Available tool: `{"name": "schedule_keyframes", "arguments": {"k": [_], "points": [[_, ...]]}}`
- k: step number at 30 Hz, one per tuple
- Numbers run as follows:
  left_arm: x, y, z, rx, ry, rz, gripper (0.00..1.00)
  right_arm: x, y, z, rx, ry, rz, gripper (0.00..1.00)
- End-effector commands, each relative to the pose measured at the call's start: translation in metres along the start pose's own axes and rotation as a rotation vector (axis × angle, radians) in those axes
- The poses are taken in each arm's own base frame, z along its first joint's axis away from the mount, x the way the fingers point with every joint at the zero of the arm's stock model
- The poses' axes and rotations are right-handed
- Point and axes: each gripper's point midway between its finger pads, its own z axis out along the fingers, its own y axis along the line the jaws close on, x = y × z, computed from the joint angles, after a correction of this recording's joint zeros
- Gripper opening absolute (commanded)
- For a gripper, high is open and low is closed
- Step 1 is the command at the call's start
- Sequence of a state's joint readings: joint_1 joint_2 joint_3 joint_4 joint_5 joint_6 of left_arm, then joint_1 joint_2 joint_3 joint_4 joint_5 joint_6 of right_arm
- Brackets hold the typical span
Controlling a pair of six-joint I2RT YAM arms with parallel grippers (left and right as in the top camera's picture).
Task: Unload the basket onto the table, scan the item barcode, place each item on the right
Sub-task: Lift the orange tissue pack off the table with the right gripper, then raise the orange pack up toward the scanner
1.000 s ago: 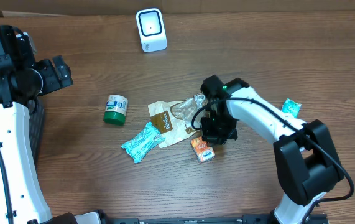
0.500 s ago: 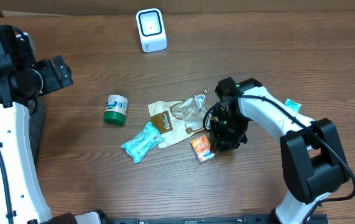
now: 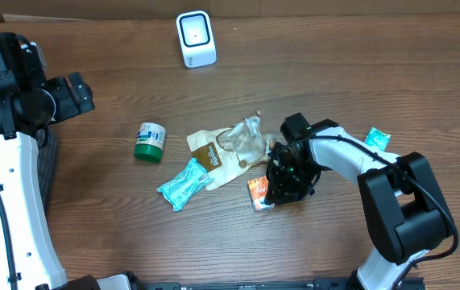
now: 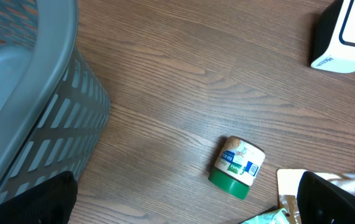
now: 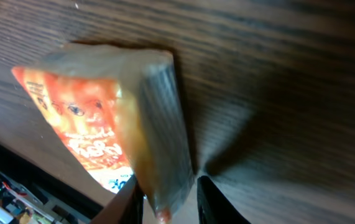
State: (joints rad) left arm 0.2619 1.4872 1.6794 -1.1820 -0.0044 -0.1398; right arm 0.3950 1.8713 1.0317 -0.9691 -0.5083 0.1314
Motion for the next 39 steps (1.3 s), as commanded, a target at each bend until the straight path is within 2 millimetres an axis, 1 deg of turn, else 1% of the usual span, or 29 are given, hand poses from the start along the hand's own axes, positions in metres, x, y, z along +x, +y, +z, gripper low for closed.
{"name": "schedule_keyframes", "arguments": {"k": [1,2,3,7,9,11,13,16,22,24,26,30,33,36,39], "points": [[-0.001,0.001,-0.005,-0.003,-0.018,0.005,1.0,0.003,0.003,0.001,-0.021,-0.018,-0.008,0.19],[-0.001,0.001,-0.005,-0.003,-0.018,0.005,0.99,0.003,0.002,0.002,-0.021,-0.02,0.004,0.1],[-0.001,0.001,-0.005,-0.003,-0.018,0.005,0.99,0.003,0.002,0.003,-0.022,-0.021,0.012,0.04],[-0.001,0.001,-0.005,-0.003,-0.018,0.005,0.99,0.001,0.003,0.001,-0.024,-0.028,0.029,0.04],[-0.001,0.001,-0.005,-0.003,-0.018,0.005,0.99,0.0,0.007,-0.004,-0.029,-0.038,0.027,0.04],[-0.001,0.001,-0.005,-0.003,-0.018,0.005,1.0,0.0,0.016,-0.013,-0.052,-0.048,0.016,0.04],[-0.001,0.001,-0.005,-0.003,-0.018,0.005,1.0,0.0,0.032,-0.028,-0.103,-0.068,-0.01,0.04],[-0.001,0.001,-0.005,-0.003,-0.018,0.005,1.0,0.001,0.063,-0.054,-0.212,-0.113,-0.067,0.04],[-0.001,0.001,-0.005,-0.003,-0.018,0.005,0.99,0.005,0.141,-0.119,-0.539,-0.228,-0.287,0.04],[-0.001,0.001,-0.005,-0.003,-0.018,0.005,1.0,0.007,0.163,-0.138,-0.659,-0.244,-0.356,0.04],[-0.001,0.001,-0.005,-0.003,-0.018,0.005,0.99,0.008,0.18,-0.154,-0.763,-0.245,-0.406,0.04],[-0.001,0.001,-0.005,-0.003,-0.018,0.005,1.0,0.01,0.207,-0.186,-0.923,-0.247,-0.516,0.04],[-0.001,0.001,-0.005,-0.003,-0.018,0.005,1.0,0.013,0.219,-0.209,-0.995,-0.24,-0.58,0.04],[-0.001,0.001,-0.005,-0.003,-0.018,0.005,1.0,0.014,0.226,-0.23,-1.029,-0.241,-0.617,0.04],[-0.001,0.001,-0.005,-0.003,-0.018,0.005,0.99,0.013,0.227,-0.248,-1.043,-0.251,-0.628,0.04]]}}
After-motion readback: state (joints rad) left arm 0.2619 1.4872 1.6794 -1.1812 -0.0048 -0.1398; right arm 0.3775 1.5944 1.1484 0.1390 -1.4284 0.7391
